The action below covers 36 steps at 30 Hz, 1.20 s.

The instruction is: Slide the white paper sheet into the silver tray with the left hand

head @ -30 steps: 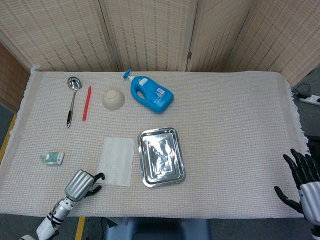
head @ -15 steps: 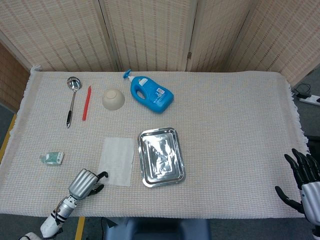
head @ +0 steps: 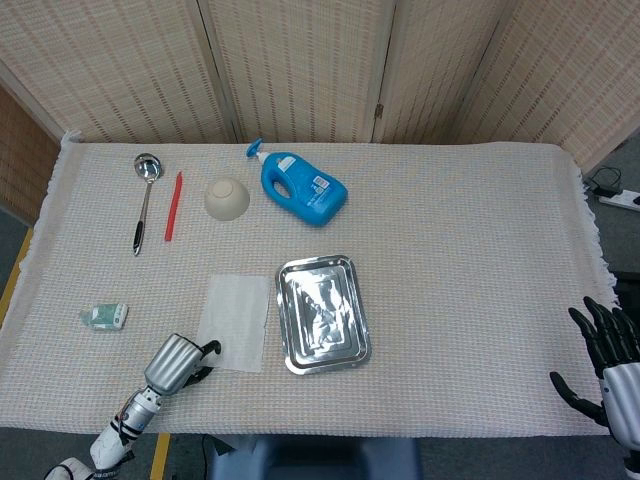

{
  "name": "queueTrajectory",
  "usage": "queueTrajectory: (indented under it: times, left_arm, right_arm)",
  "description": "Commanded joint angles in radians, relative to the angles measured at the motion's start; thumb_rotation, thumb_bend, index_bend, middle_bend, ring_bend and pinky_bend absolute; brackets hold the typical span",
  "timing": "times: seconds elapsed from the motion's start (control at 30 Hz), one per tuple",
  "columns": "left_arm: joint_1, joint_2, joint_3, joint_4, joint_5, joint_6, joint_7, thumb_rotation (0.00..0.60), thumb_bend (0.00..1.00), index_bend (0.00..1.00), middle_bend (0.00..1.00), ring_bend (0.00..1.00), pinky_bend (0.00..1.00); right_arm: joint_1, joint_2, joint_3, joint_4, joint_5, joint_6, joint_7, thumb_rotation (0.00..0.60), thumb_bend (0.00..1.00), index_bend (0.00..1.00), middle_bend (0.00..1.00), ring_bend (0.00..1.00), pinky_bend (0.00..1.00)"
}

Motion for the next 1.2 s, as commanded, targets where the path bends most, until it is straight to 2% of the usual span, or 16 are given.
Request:
queueTrajectory:
  times: [0.03,0.3,0.6,0.9,1.2]
  left_arm:
    - [-0.004,-0.036,0.001,0.050,0.010,0.042,-0.033,0.600,0.44,0.55,1.00,1.00,1.00]
    - [-0.002,-0.108,0.003,0.185,0.016,0.124,-0.102,0.600,0.57,0.58,1.00,1.00,1.00]
    - [-0.006,-0.121,-0.004,0.230,0.004,0.181,-0.114,0.600,0.58,0.57,1.00,1.00,1.00]
    - [-0.039,-0.080,-0.032,0.120,0.007,0.284,-0.024,0.600,0.58,0.57,1.00,1.00,1.00]
    - [-0.077,-0.067,-0.007,-0.036,0.040,0.218,0.108,0.600,0.58,0.56,1.00,1.00,1.00]
  right_arm:
    - [0.000,0.000,-0.001,-0.001,-0.001,0.000,-0.001,0.600,0.32,0.00,0.00,0.00,0.00]
    - [-0.001,0.002,-0.002,0.001,-0.006,0.004,0.003,0.600,0.32,0.00,0.00,0.00,0.00]
    - [-0.002,-0.001,-0.004,0.002,-0.011,0.003,-0.004,0.600,0.32,0.00,0.00,0.00,0.00]
    - [-0.011,0.003,-0.011,0.002,-0.035,0.027,0.006,0.600,0.32,0.00,0.00,0.00,0.00]
    - [-0.026,0.030,-0.008,0.007,-0.041,0.080,0.094,0.600,0.32,0.00,0.00,0.00,0.00]
